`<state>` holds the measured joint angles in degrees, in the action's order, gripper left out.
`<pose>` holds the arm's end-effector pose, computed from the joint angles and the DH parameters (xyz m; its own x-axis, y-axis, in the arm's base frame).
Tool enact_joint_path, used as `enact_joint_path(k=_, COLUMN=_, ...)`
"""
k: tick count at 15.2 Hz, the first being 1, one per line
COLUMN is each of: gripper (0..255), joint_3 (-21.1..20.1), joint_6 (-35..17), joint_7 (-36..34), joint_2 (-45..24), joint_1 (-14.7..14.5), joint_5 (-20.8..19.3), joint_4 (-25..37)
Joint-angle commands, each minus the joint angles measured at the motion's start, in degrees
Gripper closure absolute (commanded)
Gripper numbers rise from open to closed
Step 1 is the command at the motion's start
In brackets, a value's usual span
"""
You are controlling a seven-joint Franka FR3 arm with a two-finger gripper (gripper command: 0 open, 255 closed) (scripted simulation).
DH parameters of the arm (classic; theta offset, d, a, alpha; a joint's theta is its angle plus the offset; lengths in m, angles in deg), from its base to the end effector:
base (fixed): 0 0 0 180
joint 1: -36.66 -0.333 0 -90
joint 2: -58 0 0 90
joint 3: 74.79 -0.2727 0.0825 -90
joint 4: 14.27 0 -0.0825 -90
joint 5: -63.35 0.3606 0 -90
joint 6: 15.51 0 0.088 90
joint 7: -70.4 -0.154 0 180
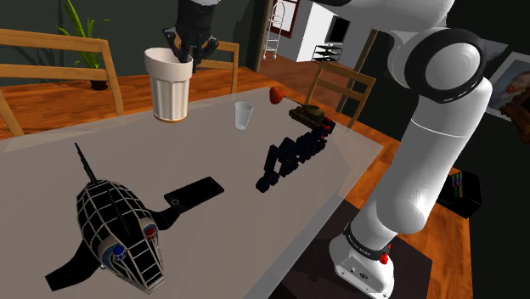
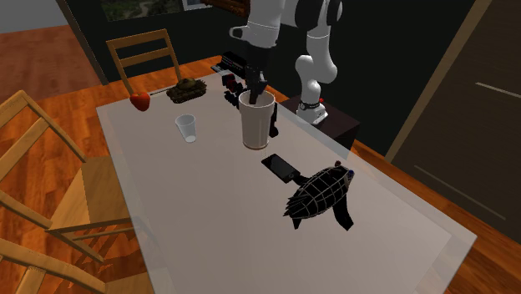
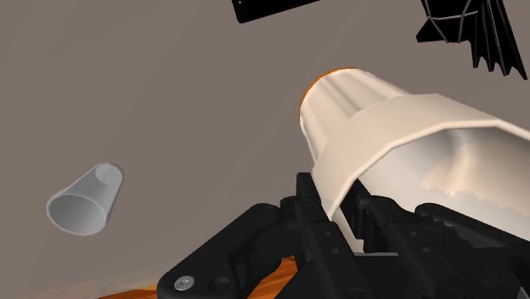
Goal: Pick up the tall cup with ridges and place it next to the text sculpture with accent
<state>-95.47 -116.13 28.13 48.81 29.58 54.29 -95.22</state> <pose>0.5459 0.2470 0.5415 0.9463 -0.2463 0.2096 -0.2405 -0.9692 -0.0533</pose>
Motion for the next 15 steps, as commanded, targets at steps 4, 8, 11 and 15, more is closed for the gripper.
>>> enact_joint_path(k=4, gripper=255, joint_3=-0.13, joint_6=4.43, joint_7=0.23, joint_2=-1.31, joint_1=-0.46, joint_5=-0.47, joint_4=5.69)
enact_joint_path(k=8, gripper=255, joint_3=1.12, joint_6=1.99, joint_7=3.77, joint_2=6.02, joint_1=2.58, joint_5=2.90, joint_4=-3.25)
enact_joint_path(k=11, gripper=255, joint_3=3.02, joint_6=0.28, joint_7=7.63, joint_2=12.60, joint_1=4.69, joint_5=5.78, joint_4=-10.88)
enact_joint_path(k=15, gripper=255, joint_3=6.18, joint_6=-0.90, joint_7=12.88, joint_2=20.36, joint_1=6.52, joint_5=8.61, joint_4=-19.29)
